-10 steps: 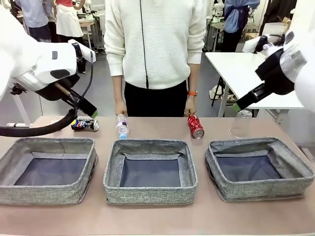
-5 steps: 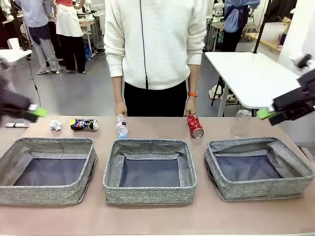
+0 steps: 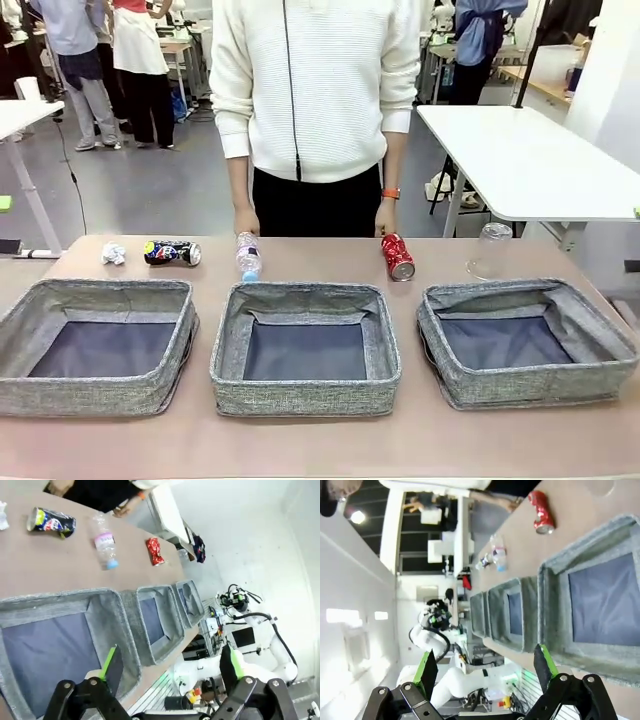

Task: Sort the waste into the appropriate baskets.
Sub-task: Pick up the waste item pointed out by the person.

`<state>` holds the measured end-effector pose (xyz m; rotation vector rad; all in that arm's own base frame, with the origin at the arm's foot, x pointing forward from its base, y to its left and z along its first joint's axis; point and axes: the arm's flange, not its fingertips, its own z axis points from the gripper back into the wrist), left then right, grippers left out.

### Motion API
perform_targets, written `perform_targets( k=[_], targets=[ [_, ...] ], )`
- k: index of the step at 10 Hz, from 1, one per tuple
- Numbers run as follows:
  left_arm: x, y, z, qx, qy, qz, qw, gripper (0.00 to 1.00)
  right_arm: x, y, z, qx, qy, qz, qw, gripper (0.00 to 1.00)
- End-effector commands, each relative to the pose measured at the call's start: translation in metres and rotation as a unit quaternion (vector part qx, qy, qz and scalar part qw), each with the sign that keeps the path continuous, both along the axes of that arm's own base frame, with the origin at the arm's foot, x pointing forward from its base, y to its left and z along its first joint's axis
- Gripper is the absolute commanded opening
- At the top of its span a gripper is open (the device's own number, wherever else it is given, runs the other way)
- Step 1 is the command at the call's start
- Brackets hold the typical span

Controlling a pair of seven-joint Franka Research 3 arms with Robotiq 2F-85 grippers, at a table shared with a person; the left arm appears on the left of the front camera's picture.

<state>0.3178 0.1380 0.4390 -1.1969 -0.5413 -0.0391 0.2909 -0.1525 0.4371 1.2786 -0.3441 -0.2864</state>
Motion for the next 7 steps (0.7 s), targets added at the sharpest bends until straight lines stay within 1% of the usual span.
perform_targets(
  k=[1,7],
  targets=[
    [-0.0079,-0.0044,0.0162,0.005,-0.024,-0.025,0.999,1.00,-0.0057,0.0178,0.0109,-0.047,-0.028,0.063,0.997,1.00],
    [-0.0079,-0.0044,0.0162,0.005,-0.024,-0.025,0.999,1.00,-0.0057,0.0178,0.0109,-0.047,-0.028,0.063,0.997,1.00]
  ],
)
